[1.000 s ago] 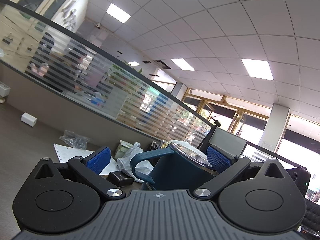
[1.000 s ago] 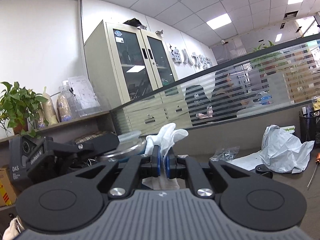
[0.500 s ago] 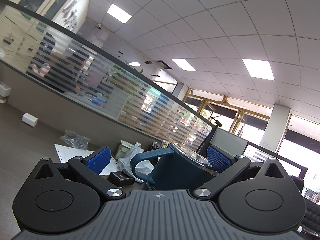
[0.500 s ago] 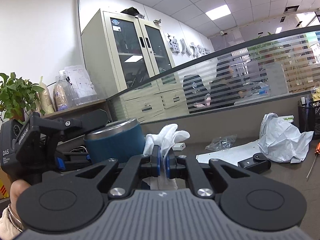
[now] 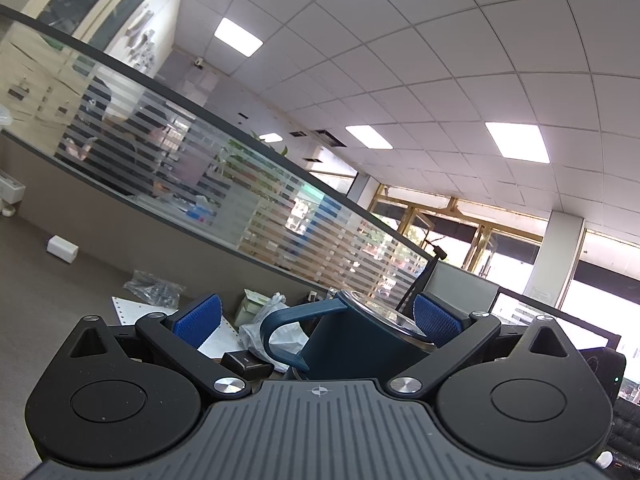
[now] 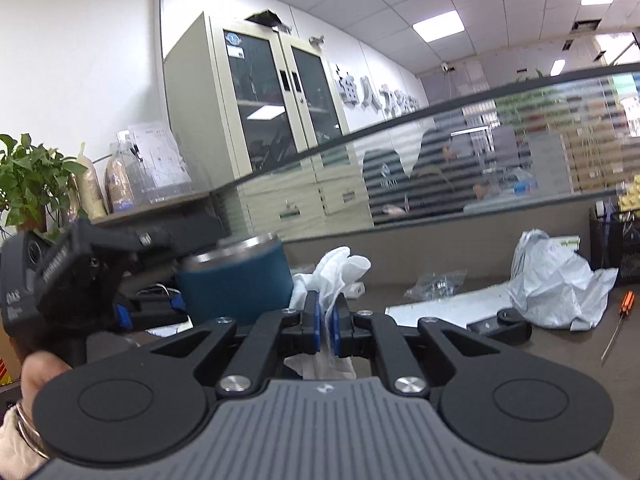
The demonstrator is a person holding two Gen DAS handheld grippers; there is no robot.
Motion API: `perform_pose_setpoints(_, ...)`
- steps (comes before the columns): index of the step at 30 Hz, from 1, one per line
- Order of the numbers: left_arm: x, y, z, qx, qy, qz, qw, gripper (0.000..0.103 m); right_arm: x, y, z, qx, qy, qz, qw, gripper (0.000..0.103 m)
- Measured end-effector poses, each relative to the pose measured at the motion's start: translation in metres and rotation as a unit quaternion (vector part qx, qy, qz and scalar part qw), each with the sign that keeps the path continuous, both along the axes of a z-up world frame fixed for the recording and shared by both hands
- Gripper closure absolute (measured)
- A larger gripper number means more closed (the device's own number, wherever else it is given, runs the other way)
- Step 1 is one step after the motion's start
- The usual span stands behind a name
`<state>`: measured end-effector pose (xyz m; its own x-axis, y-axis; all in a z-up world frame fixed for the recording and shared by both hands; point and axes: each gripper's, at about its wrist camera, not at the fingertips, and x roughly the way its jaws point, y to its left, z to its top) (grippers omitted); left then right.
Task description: Clean container
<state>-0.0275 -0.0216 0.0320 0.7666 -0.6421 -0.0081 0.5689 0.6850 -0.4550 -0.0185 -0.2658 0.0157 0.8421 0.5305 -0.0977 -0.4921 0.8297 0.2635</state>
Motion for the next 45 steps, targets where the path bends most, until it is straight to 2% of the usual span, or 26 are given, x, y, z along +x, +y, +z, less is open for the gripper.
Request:
perform_pose_setpoints(7,0.002,0.001,0.000,-0.003,-0.001,-0.003,1.0000,0.000,-0.003,0.003,0.012,-0.009,-0.021,-0.005,1.000,0.093)
perform_pose_setpoints(16,-0.002,0.008,0.003,-0.013,-0.008,0.033,0.9993,0.000,-0.005,0.003,0.021,-0.012,-0.046,-0.015,0.999,0.093)
perform_pose_setpoints(28,-0.005,0.013,0.010,0.007,-0.002,0.071,0.9975,0.000,-0.008,0.018,0.034,-0.051,-0.080,-0.013,0.995,0.092)
perform_pose_setpoints(31,-0.007,0.012,0.013,0.015,-0.004,0.076,0.9970,0.000,-0.005,0.026,0.036,-0.071,-0.079,-0.008,0.994,0.091)
perform_pose_setpoints(33,-0.008,0.011,0.015,0.020,-0.004,0.080,0.9966,0.000,-0.003,0.031,0.036,-0.084,-0.076,-0.007,0.994,0.083)
perform_pose_setpoints(34,-0.008,0.011,0.016,0.023,-0.005,0.082,0.9964,0.000,-0.003,0.034,0.037,-0.093,-0.075,-0.006,0.993,0.074)
perform_pose_setpoints(35,-0.009,0.010,0.016,0.025,-0.005,0.084,0.9962,0.000,-0.002,0.037,0.037,-0.102,-0.074,-0.005,0.992,0.073)
perform_pose_setpoints(40,-0.012,0.008,0.021,0.038,-0.007,0.093,0.9949,0.000,0.001,0.038,0.040,-0.108,-0.061,0.005,0.992,0.072)
perform_pose_setpoints(45,-0.008,0.005,0.020,0.036,-0.003,0.084,0.9958,0.000,-0.003,0.040,0.039,-0.124,-0.074,0.000,0.990,0.075)
